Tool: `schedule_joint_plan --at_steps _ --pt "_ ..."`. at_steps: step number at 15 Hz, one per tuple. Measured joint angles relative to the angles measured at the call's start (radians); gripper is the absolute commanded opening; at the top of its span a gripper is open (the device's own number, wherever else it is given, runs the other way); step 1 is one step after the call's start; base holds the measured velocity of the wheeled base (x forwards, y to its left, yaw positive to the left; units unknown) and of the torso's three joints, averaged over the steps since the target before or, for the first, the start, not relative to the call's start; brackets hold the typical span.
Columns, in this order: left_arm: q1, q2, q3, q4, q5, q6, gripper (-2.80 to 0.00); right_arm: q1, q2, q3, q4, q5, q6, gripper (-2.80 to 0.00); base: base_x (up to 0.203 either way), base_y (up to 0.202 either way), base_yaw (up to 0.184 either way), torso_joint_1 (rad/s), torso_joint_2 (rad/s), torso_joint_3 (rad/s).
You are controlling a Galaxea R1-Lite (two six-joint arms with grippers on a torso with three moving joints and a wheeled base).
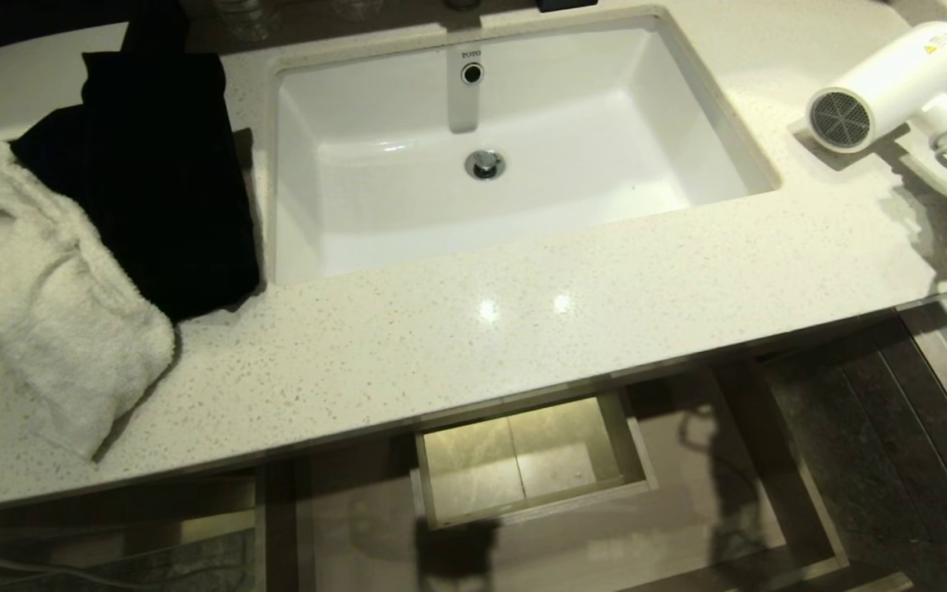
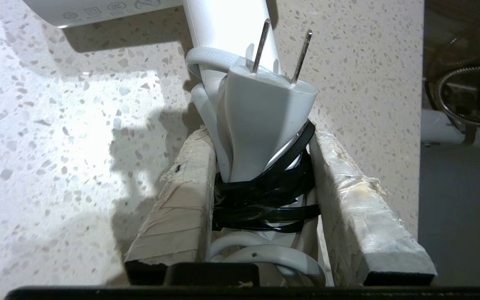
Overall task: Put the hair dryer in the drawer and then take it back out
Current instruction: Place it on the countertop
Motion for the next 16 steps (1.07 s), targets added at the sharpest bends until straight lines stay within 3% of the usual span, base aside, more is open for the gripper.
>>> schedule_joint_plan --at_steps 3,4,11,16 --pt "0.0 0.0 0.0 0.0 0.0 0.0 -2.8 0.005 0.084 -0.039 -0.028 0.003 -0.006 -2.8 0.0 0.0 0.0 0.0 0.0 0.0" --pt "0.0 0.0 0.0 0.0 0.0 0.0 -2.8 0.009 0.11 -0.054 -0.035 0.002 -0.007 0.0 0.0 0.0 0.0 0.0 0.0 0.0" --pt "0.0 0.0 0.0 0.0 0.0 0.0 -2.8 0.025 0.129 -0.08 -0.088 -0.002 -0.011 0.0 0.0 0.0 0.0 0.0 0.0 0.0" --pt "0.0 0.0 0.0 0.0 0.0 0.0 -2.8 0.025 -0.043 0.057 -0.087 -0.069 -0.065 0.0 0.0 0.0 0.0 0.0 0.0 0.0"
